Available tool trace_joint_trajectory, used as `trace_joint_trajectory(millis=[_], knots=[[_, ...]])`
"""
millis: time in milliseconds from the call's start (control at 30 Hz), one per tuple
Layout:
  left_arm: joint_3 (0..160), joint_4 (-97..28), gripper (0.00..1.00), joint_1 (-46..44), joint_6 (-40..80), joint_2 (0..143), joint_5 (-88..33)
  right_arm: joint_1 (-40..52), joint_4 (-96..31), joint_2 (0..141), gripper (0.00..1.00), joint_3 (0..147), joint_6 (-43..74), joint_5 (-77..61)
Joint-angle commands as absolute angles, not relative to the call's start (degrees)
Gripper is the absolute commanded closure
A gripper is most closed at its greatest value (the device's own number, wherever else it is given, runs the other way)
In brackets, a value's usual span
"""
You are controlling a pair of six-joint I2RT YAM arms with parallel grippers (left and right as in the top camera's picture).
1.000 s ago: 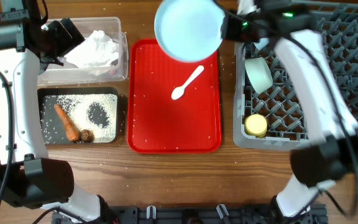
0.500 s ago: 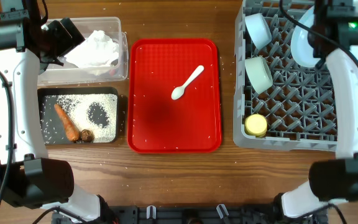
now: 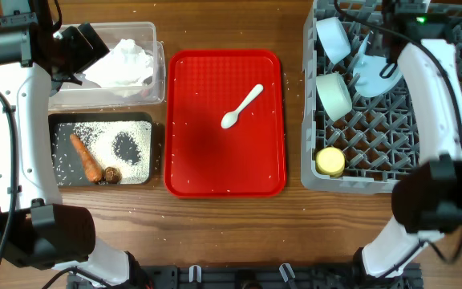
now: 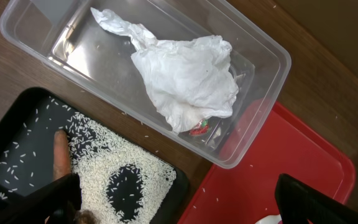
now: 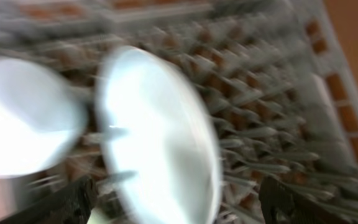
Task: Sort waste into correct bins and load items into the dishwasher rack
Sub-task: 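Grasp the white spoon on the red tray with the right gripper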
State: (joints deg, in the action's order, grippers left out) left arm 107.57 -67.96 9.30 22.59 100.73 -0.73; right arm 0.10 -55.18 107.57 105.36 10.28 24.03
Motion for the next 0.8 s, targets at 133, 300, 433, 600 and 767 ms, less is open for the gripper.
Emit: trace_joint_trajectory(millis=[133, 300, 433, 600, 767], knots=[[107.48, -67.81, 0.00, 9.54, 22.90, 101.06, -0.16, 21.21, -56.25, 104.95, 0.24, 105.51, 24.29, -3.70], [107.48, -67.81, 0.00, 9.54, 22.90, 101.06, -0.14, 31.03, -57.80, 121.51, 0.37, 105.51, 40.18, -5.34], [107.48, -67.81, 0.00, 9.54, 22.90, 101.06, -0.14, 31.57, -58.15, 129.45, 0.40, 105.51, 42.35, -12.47], [107.48, -67.81, 0.00, 9.54, 22.90, 101.06, -0.14, 31.99, -56.45, 135.70, 0.40, 105.51, 45.25, -18.76], [107.48, -67.81, 0.00, 9.54, 22.90, 101.06, -0.14, 31.97, -56.69, 136.53, 0.62, 105.51, 46.68, -18.35]])
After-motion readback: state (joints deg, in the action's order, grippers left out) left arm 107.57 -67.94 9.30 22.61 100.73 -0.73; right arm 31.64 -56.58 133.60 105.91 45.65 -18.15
